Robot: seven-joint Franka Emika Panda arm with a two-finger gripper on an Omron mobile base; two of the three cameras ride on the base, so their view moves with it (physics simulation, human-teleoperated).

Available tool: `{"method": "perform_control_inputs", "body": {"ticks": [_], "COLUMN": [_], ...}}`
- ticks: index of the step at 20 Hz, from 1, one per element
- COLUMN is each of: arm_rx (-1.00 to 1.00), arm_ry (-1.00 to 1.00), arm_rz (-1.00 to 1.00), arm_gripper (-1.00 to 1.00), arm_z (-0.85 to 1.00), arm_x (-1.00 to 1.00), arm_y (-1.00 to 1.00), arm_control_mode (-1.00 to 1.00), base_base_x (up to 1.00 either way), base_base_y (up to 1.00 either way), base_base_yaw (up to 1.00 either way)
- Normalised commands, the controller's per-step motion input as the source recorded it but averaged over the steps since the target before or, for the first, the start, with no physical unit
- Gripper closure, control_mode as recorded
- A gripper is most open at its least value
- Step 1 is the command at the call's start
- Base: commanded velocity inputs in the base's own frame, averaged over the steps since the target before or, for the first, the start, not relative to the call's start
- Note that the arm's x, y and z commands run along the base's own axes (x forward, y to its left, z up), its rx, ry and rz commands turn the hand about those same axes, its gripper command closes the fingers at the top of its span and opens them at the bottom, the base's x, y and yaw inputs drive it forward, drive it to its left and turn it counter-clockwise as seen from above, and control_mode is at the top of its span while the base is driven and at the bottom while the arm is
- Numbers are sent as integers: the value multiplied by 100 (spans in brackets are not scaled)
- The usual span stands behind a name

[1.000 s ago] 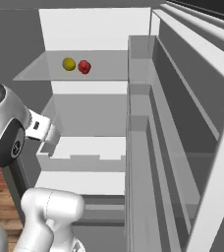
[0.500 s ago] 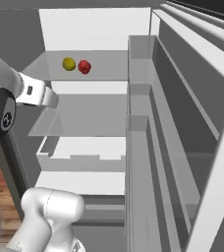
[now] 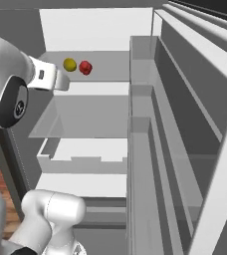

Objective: Gather the lemon and bell pepper from the fridge and place them on a tray on the dining counter. Then gather the fish and steak from the fridge and place them on the other tray.

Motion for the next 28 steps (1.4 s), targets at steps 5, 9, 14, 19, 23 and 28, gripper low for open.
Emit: {"method": "perform_control_inputs", "body": {"ticks": [5,9,14,19,23,28], "arm_rx": [-1,-1,-2,-2,0,0], "arm_ry": [0,0,0,0,-1,-1], "arm_rz": [-1,0,0,2,7,5], "arm_gripper": [-100,-100,-100,-100,-100,-100], "arm_z": [0,-1,-16,-24,-11,0], "arm_x": [40,71,62,58,57,47], "arm_y": [-20,-1,0,0,0,0], "arm_control_mode": [-100,-100,-100,-100,-100,-100], "base_base_x": [0,0,0,0,0,0], "base_base_y": [0,0,0,0,0,0], "base_base_yaw": [0,0,0,0,0,0]}}
